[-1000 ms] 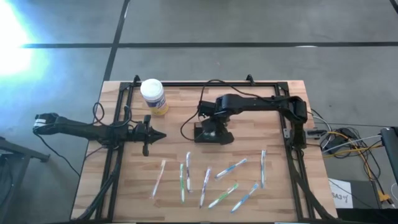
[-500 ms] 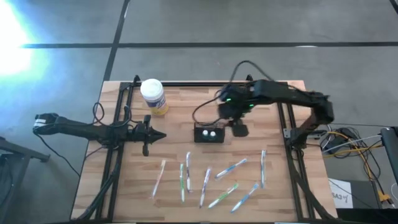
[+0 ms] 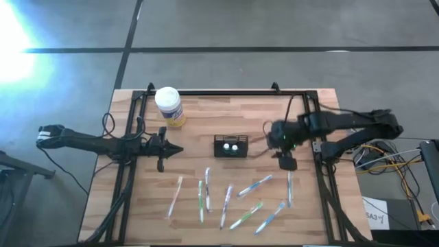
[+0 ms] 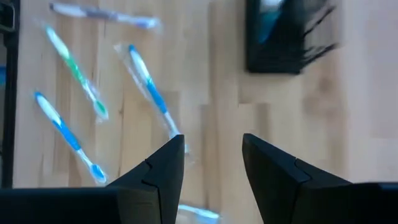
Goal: Pick & Place toothbrushing station
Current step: Put the left blue toothbrush into the black mesh organizer
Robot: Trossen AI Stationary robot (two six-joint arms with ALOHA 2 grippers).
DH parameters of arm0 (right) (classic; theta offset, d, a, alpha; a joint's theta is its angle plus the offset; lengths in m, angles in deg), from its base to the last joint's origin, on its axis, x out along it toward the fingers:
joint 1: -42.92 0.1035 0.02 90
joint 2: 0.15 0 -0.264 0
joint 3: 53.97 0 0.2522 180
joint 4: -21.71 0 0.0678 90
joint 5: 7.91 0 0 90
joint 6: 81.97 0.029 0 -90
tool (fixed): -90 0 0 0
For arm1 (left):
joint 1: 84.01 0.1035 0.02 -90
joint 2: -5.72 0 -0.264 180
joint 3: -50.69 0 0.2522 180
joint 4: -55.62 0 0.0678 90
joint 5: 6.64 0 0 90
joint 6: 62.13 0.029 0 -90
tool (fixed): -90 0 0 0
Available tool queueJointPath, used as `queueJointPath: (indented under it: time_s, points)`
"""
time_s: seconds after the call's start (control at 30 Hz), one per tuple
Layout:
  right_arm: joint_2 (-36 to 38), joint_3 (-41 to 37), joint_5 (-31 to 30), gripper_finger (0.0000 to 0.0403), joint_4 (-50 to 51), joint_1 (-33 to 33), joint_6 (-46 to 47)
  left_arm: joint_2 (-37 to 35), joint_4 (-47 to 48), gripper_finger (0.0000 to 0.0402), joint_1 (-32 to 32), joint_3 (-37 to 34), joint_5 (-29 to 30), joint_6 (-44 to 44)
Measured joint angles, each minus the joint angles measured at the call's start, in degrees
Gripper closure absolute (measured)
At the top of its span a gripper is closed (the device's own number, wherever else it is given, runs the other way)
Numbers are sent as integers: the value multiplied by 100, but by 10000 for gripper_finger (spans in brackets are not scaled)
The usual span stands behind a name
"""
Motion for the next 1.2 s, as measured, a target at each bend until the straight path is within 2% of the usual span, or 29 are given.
queueJointPath:
  time_s: [0.23, 0.4, 0.6, 0.97, 1.1, 1.2]
  points:
    - [278, -1765, -69, 245, -1868, 766, 453, 2, 0, 392, 1, 2, 0, 2]
    - [-42, -2359, -380, 233, -2280, 1103, 499, 2, 0, 392, 2, 4, 0, -1]
    - [-758, -2400, -424, 222, -2301, 1160, 570, 2, 0, 392, 1, 4, 0, -91]
    - [-2045, -2112, -360, 234, -2289, 1234, -181, 2, 0, 392, 0, 4, 0, -96]
    - [-2297, -1998, -360, 246, -2219, 1235, -266, 2, 0, 392, 1, 5, 0, -96]
    - [-2395, -1855, -410, 269, -2043, 1237, -292, 2, -1, 392, 1, 7, 0, -96]
